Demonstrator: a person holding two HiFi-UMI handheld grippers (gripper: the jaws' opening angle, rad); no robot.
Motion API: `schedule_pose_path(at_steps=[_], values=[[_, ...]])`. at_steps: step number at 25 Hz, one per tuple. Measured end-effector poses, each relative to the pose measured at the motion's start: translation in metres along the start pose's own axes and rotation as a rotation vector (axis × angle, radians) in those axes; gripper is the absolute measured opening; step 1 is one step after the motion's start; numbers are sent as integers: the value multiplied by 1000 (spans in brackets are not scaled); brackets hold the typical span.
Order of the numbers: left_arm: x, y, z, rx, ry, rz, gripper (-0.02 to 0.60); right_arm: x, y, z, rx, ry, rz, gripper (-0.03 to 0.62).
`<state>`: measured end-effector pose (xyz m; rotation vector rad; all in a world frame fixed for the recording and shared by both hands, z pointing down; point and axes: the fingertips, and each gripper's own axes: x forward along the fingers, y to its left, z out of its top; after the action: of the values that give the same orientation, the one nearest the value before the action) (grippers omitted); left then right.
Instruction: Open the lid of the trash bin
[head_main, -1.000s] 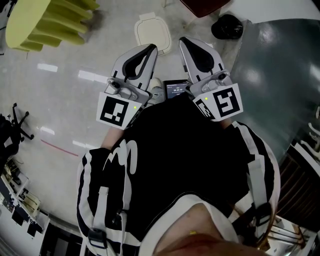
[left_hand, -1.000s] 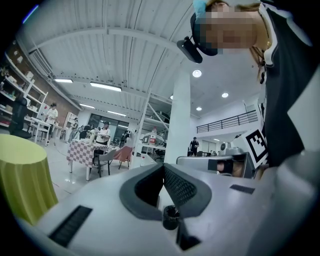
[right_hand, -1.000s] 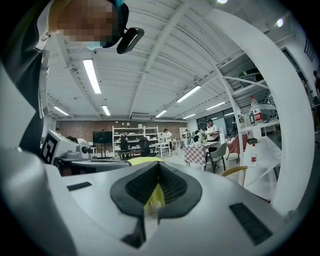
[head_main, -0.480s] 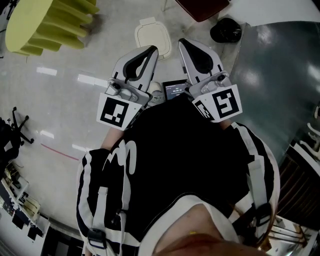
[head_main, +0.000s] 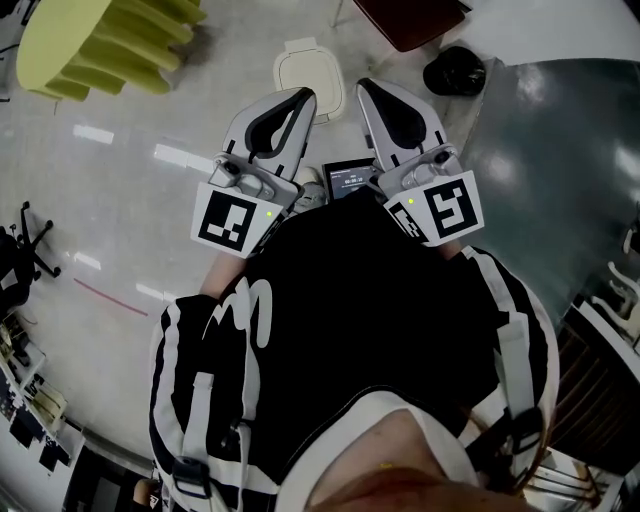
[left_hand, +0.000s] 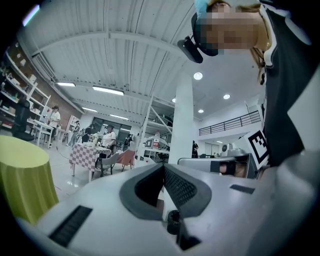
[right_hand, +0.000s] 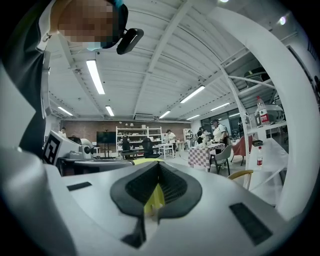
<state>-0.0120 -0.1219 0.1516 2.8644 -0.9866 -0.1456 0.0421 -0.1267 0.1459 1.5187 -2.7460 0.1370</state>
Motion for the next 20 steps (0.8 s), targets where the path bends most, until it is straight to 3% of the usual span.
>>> schedule_pose_path(at_steps=[20], values=[[-1, -14, 3, -16, -22, 125, 8, -15, -9, 3, -4, 9, 104, 9]])
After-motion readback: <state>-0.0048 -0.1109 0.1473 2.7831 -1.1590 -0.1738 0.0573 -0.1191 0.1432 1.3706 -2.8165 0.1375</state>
